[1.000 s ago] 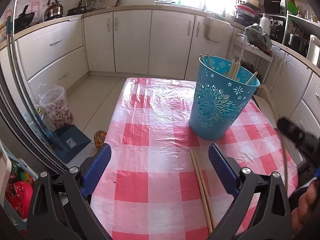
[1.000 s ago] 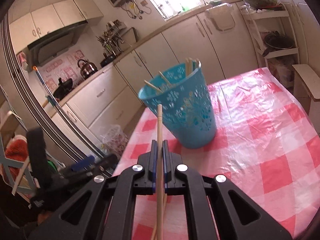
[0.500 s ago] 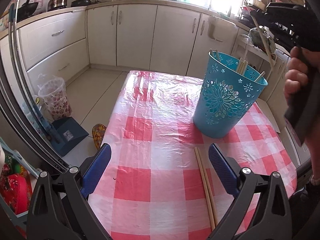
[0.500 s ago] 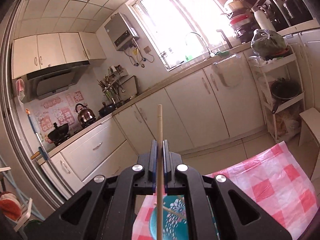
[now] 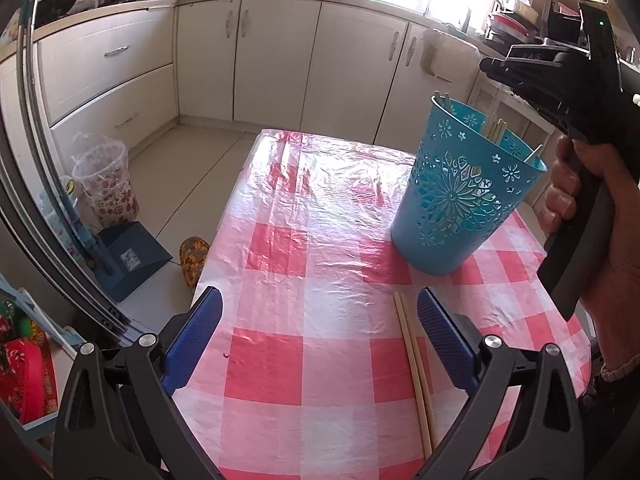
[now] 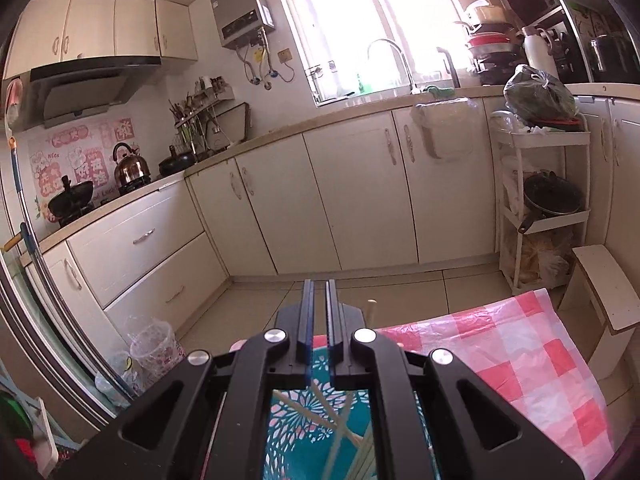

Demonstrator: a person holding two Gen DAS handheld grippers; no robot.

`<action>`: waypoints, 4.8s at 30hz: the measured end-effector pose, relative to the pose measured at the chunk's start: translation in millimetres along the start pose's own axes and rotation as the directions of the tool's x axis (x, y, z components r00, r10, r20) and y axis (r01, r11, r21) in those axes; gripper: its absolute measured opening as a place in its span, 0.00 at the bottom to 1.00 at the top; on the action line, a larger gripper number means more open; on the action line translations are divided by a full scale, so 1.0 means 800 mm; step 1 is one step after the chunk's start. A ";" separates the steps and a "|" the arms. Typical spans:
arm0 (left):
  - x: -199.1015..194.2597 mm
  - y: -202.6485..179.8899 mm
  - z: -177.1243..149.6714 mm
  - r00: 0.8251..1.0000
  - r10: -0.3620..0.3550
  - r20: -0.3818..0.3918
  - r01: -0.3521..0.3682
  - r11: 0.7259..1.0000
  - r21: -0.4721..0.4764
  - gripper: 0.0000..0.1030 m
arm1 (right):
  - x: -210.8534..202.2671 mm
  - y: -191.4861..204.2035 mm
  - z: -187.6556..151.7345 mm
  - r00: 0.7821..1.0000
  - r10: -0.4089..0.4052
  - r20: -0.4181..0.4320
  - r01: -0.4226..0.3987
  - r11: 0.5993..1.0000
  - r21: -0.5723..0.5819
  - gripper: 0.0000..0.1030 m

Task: Organize utensils
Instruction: 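Carry the held chopstick over the blue cup and open the right tool, then grasp a wooden chopstick with the left tool while the right tool grasps another, then lift the chopstick over the blue cup and open the left tool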

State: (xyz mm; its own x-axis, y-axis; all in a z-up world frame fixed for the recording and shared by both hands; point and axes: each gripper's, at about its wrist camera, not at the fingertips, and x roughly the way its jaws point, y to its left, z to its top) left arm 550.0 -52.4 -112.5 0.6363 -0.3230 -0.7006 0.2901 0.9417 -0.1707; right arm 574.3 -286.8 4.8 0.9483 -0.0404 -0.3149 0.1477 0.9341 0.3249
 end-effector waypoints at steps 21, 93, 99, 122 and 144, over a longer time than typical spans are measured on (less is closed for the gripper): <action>-0.038 -0.033 -0.016 1.000 0.013 0.020 -0.015 0.996 0.093 0.91 | -0.128 -0.076 -0.167 0.958 -0.108 -0.265 0.138 0.986 0.095 0.45; 0.093 -0.076 -0.038 0.969 -0.004 -0.245 0.075 0.956 0.285 0.12 | -0.066 -0.053 -0.216 0.817 -0.074 -0.572 0.017 0.994 -0.105 0.23; 0.093 -0.075 -0.036 0.972 -0.018 -0.234 0.083 0.958 0.274 0.05 | -0.066 -0.051 -0.219 0.811 -0.071 -0.581 -0.004 0.992 -0.127 0.07; 0.044 -0.074 -0.025 0.988 -0.058 -0.143 0.097 0.954 0.282 0.05 | -0.068 -0.036 -0.225 0.821 -0.140 -0.553 0.018 0.975 -0.221 0.08; -0.097 -0.111 0.159 0.869 -0.412 0.275 0.374 0.910 0.180 0.05 | -0.071 -0.046 -0.222 0.820 -0.097 -0.564 0.024 0.990 -0.136 0.08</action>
State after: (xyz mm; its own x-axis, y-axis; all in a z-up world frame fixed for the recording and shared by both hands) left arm 565.8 -123.0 44.7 0.6299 -0.6942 -0.3483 0.6305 0.7189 -0.2926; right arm 465.5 -255.4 -147.9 0.6045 0.0766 -0.7929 0.1305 0.9724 0.1935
